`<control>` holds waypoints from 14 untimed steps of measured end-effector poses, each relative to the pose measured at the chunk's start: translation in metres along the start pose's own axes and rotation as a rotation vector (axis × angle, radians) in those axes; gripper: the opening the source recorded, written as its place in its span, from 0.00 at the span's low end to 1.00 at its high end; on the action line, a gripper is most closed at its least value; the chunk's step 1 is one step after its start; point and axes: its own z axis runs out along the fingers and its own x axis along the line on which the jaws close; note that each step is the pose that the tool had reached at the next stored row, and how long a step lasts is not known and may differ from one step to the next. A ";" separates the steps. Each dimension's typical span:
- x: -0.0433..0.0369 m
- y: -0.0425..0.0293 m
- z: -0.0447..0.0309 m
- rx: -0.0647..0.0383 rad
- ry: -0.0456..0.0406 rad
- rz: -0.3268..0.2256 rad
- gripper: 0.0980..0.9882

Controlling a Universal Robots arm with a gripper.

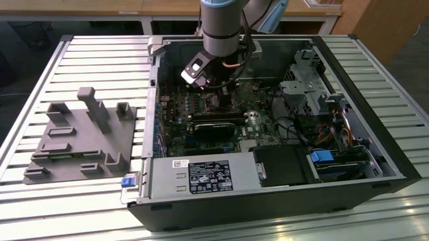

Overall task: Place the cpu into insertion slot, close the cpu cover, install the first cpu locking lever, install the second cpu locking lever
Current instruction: 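Place the cpu into insertion slot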

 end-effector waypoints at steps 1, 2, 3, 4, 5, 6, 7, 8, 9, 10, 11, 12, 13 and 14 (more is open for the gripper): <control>0.0000 0.0000 0.0004 0.000 -0.0001 0.001 0.50; 0.0002 -0.0001 0.0008 0.000 -0.0003 0.004 0.50; 0.0002 -0.0001 0.0011 0.000 -0.0005 0.006 0.50; 0.0004 -0.0001 0.0016 0.000 -0.0006 0.008 0.50; 0.0005 -0.0002 0.0021 0.000 -0.0006 0.008 0.50; 0.0007 -0.0002 0.0027 0.000 -0.0007 0.008 0.50; 0.0009 -0.0003 0.0034 0.000 -0.0008 0.008 0.50; 0.0010 -0.0004 0.0040 0.000 -0.0011 0.008 0.50; 0.0011 -0.0004 0.0046 0.000 -0.0010 0.008 0.50; 0.0012 -0.0005 0.0048 0.000 -0.0011 0.008 0.50; 0.0012 -0.0005 0.0048 0.000 -0.0010 0.008 0.50; 0.0012 -0.0005 0.0048 0.000 -0.0009 0.008 0.50; 0.0012 -0.0006 0.0049 0.000 -0.0008 0.008 0.50; 0.0012 -0.0006 0.0049 0.000 -0.0007 0.008 0.50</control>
